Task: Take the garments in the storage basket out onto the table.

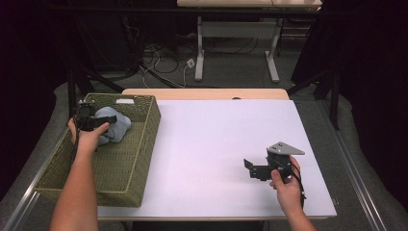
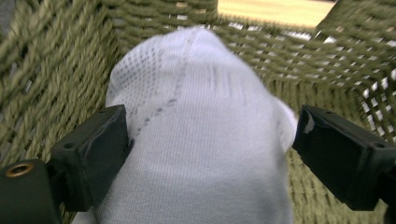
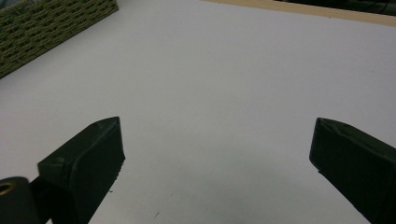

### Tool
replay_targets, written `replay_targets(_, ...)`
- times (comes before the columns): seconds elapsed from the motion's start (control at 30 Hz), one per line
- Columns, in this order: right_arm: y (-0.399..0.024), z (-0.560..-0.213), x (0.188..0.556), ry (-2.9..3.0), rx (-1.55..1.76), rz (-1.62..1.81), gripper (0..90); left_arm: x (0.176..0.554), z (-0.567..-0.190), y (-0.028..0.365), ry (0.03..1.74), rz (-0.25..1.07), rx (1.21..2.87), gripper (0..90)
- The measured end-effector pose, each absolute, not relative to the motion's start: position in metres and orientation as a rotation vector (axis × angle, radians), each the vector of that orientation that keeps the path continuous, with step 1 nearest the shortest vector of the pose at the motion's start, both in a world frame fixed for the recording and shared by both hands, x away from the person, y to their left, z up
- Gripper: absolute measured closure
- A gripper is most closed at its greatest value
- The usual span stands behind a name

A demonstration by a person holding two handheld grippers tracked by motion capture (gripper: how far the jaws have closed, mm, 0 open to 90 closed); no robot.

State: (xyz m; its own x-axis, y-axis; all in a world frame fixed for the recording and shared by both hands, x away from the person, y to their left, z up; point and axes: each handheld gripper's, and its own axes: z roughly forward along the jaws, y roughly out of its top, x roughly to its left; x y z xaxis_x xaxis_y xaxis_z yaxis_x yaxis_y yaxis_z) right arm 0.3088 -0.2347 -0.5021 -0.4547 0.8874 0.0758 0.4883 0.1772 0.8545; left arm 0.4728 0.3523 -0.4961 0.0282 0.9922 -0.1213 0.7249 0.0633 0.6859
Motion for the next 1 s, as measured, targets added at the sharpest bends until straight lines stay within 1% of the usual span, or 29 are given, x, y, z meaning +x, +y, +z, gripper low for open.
replay_targets(0.07,-0.234,-0.503,0.309,2.014,1.289,1.205,2.7,0.473,-0.499,0.354,1.767,0.577,1.736,13.0)
replay_targets(0.1,-0.234,-0.503,0.309,2.015,1.291,1.207,2.7,0.474,-0.5,0.353,1.768,0.577,1.716,13.2)
replay_targets(0.23,-0.234,-0.503,0.309,2.021,1.292,1.202,2.8,0.474,-0.501,0.355,1.76,0.575,1.72,13.6)
replay_targets(0.43,-0.233,-0.504,0.309,2.027,1.294,1.203,2.8,0.473,-0.505,0.357,1.775,0.549,1.727,16.6)
replay_targets(0.53,-0.233,-0.504,0.309,2.029,1.291,1.201,2.8,0.473,-0.507,0.359,1.756,0.552,1.739,18.1)
replay_targets(0.63,-0.233,-0.505,0.31,2.032,1.293,1.202,2.8,0.472,-0.509,0.361,1.755,0.55,1.727,24.7)
replay_targets(0.83,-0.233,-0.506,0.31,2.033,1.303,1.195,2.9,0.472,-0.509,0.363,1.765,0.533,1.74,28.5)
replay_targets(0.87,-0.233,-0.506,0.31,2.039,1.298,1.192,2.9,0.472,-0.509,0.362,1.767,0.534,1.741,31.6)
replay_targets(0.97,-0.233,-0.506,0.31,2.039,1.297,1.199,2.9,0.471,-0.509,0.362,1.771,0.528,1.74,34.1)
replay_targets(1.0,-0.233,-0.506,0.31,2.04,1.298,1.2,3.0,0.471,-0.508,0.362,1.776,0.521,1.738,37.1)
